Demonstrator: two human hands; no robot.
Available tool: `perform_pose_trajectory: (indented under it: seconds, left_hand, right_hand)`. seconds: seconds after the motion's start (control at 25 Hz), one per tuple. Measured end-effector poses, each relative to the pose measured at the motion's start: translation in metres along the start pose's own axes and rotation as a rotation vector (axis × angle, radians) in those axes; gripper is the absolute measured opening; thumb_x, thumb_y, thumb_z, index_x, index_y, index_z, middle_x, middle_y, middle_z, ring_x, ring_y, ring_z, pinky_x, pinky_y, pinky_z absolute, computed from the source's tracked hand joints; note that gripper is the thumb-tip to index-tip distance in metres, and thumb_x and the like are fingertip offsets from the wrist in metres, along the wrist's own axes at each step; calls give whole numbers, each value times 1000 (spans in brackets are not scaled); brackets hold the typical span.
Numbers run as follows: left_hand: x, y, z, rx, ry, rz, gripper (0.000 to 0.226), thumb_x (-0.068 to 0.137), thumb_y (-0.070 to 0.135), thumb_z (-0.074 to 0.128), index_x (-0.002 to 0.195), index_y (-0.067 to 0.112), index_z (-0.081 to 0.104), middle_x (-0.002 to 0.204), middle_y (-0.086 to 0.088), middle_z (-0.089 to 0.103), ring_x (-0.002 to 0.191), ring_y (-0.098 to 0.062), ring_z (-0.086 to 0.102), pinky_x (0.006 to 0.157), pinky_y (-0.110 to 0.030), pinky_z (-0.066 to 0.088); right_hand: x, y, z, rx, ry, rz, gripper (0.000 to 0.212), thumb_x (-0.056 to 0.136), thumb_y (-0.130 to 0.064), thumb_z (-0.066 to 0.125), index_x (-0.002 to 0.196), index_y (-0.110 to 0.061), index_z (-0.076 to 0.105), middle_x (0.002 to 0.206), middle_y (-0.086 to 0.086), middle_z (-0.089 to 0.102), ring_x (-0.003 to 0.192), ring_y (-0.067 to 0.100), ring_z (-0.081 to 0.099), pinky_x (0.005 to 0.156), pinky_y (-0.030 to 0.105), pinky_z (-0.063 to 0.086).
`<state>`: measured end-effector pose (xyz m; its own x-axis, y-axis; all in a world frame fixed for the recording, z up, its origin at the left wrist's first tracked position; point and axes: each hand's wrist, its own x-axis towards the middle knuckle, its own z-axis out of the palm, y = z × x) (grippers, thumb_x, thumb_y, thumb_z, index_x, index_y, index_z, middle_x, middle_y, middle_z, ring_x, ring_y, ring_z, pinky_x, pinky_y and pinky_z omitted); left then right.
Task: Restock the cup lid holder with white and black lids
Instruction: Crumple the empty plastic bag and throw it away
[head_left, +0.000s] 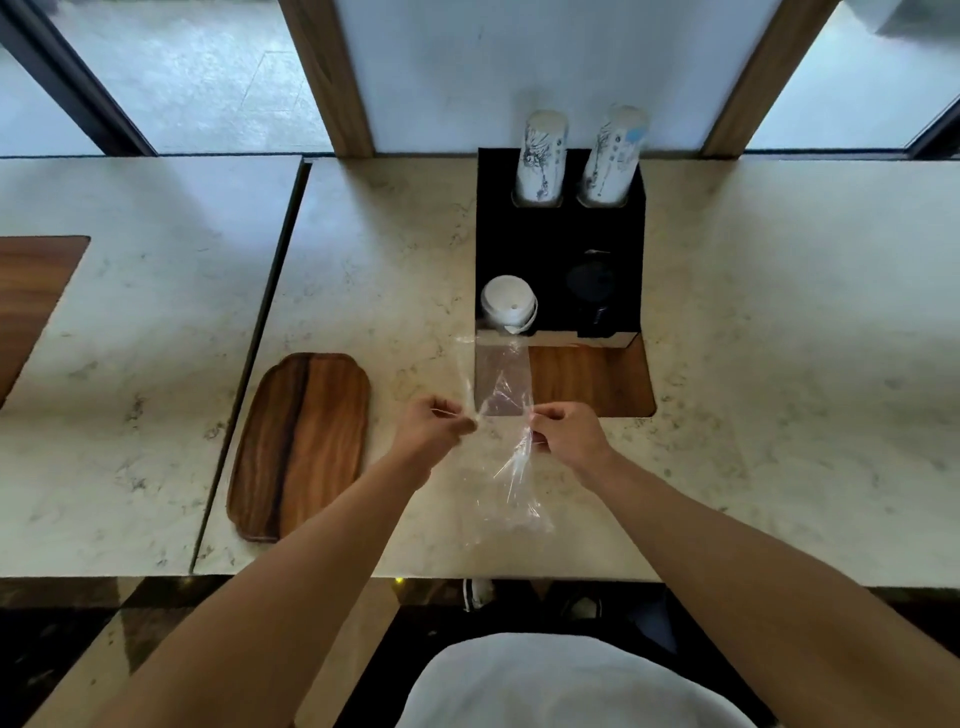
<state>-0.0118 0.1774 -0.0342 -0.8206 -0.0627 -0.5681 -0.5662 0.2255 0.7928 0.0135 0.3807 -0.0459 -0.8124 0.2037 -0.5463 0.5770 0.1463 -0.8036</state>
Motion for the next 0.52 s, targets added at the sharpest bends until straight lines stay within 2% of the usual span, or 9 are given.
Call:
perform_pose_trajectory:
  seconds: [0.08, 0.2, 0.32, 0.4, 0.52]
  left_hand:
    - [-4, 3, 12, -108, -89, -42, 28, 78, 5, 85, 98, 5, 65, 88, -12, 69, 71, -18, 66, 63, -29, 56]
    - [-14, 6, 29, -203, -251, -156, 41, 86, 15, 80, 120, 1, 63, 103, -19, 68, 75, -22, 68, 67, -33, 57]
    - [-18, 4, 41, -163, -317, -168, 26, 94, 15, 71, 115, 1, 70, 95, -16, 68, 75, -24, 68, 70, -36, 57]
    - [-23, 5, 50, -150, -302, -149, 21, 95, 10, 69, 113, 0, 70, 88, -14, 69, 72, -23, 67, 69, -37, 57]
    - [-29, 10, 63, -104, -257, -152, 17, 97, 4, 63, 112, 0, 71, 87, -14, 68, 70, -24, 65, 69, -37, 58]
  right_hand:
    - [-1, 3, -14, 14, 9, 20, 15, 93, -13, 65, 104, -9, 74, 88, 7, 73, 73, 16, 66, 74, 35, 62]
    - [-5, 7, -36, 81, 30, 66, 8, 94, -16, 64, 95, -16, 72, 81, 3, 69, 67, 14, 62, 59, 26, 57]
    - [-9, 13, -53, 144, 19, 107, 9, 94, -16, 61, 99, -15, 68, 84, 5, 65, 71, 20, 62, 55, 27, 52]
    - [-13, 16, -64, 151, -35, 120, 15, 94, -16, 61, 107, -13, 66, 88, 6, 68, 70, 20, 65, 53, 26, 51]
    - [-19, 19, -76, 151, -111, 140, 18, 93, -20, 63, 108, -12, 66, 85, 5, 72, 65, 17, 66, 56, 28, 55]
